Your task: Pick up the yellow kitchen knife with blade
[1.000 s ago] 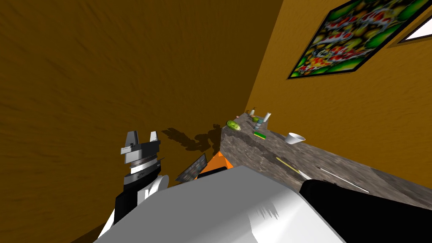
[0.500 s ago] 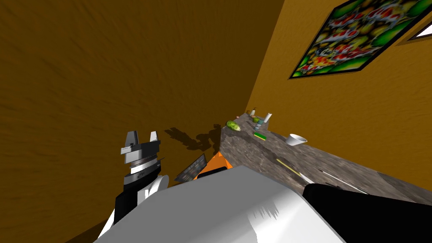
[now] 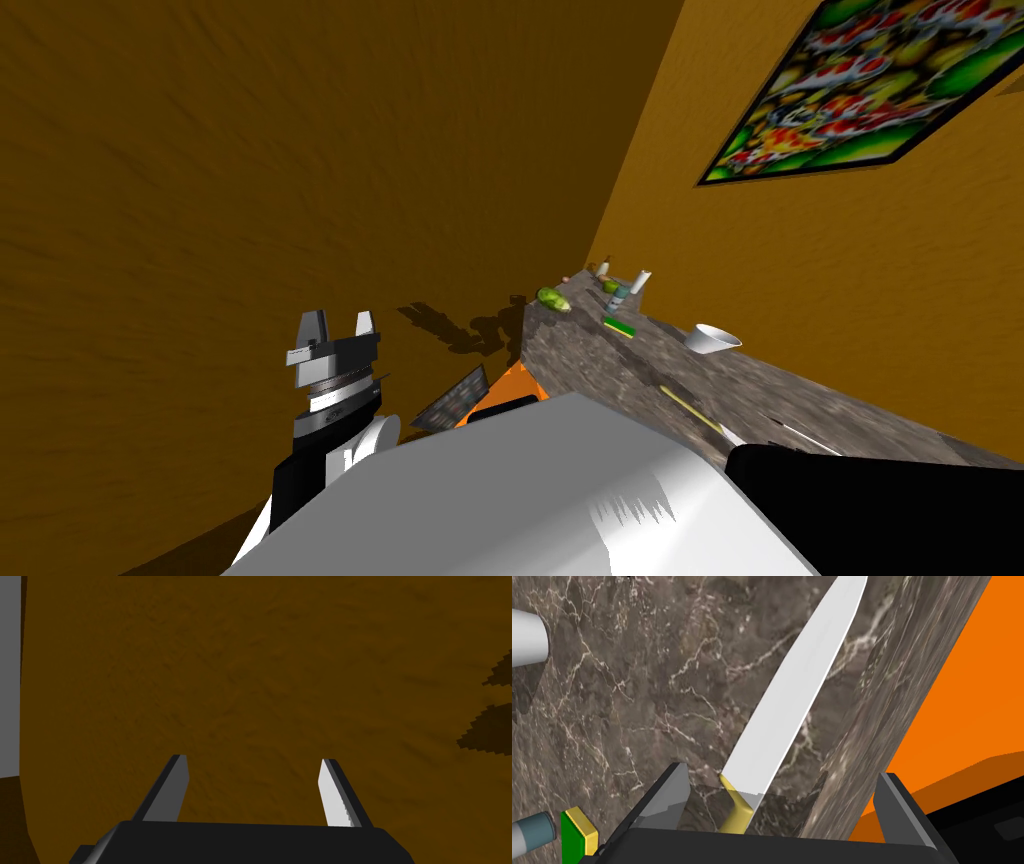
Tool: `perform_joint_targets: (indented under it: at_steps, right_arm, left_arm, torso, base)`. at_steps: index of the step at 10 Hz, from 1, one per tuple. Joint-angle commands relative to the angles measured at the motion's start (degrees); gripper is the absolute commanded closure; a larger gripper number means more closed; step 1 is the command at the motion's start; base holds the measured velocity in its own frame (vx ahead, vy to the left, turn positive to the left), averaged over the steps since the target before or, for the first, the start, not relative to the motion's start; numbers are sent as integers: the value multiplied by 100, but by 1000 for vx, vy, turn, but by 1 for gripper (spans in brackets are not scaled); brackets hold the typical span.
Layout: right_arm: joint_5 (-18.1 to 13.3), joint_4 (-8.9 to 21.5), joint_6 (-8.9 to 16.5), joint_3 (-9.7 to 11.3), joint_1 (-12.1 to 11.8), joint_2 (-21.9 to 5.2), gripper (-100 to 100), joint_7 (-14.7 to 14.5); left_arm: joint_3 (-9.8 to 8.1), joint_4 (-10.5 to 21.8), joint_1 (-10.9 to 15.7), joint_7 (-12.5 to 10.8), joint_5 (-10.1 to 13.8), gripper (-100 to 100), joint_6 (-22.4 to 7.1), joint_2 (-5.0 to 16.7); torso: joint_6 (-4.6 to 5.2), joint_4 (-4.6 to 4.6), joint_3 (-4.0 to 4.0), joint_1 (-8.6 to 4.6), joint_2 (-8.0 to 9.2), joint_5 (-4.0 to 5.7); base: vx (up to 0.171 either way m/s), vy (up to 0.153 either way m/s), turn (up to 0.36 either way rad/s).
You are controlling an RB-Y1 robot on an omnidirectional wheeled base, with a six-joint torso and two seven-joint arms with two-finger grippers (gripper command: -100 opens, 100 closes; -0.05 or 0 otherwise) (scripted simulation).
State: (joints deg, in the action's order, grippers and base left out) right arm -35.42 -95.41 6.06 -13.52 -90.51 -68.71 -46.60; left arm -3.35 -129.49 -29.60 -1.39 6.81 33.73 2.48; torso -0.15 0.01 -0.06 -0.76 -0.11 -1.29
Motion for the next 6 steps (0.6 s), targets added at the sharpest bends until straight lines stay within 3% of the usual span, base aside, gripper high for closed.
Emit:
perform_joint_targets:
  at_steps: [1,5,6]
  right_arm:
    - [60,-169,-90,-23,-222,-100,-100,14]
    - [261,-593,-319,2,-685,-278,-100,27]
    - [391,-820,-453,31,-914,-357,-100,29]
  left_arm:
    - [0,0,0,0,0,0,0,0]
    - [0,0,0,0,0,0,0,0]
    - [0,0,0,0,0,0,0,0]
  torso:
    - [0,0,0,0,0,0]
    - [0,1,2,-11,4,3]
    - [-1,0,1,-9,1,3]
  base:
    - [12,-70,81]
    - [1,-89,114]
    - [16,-112,229]
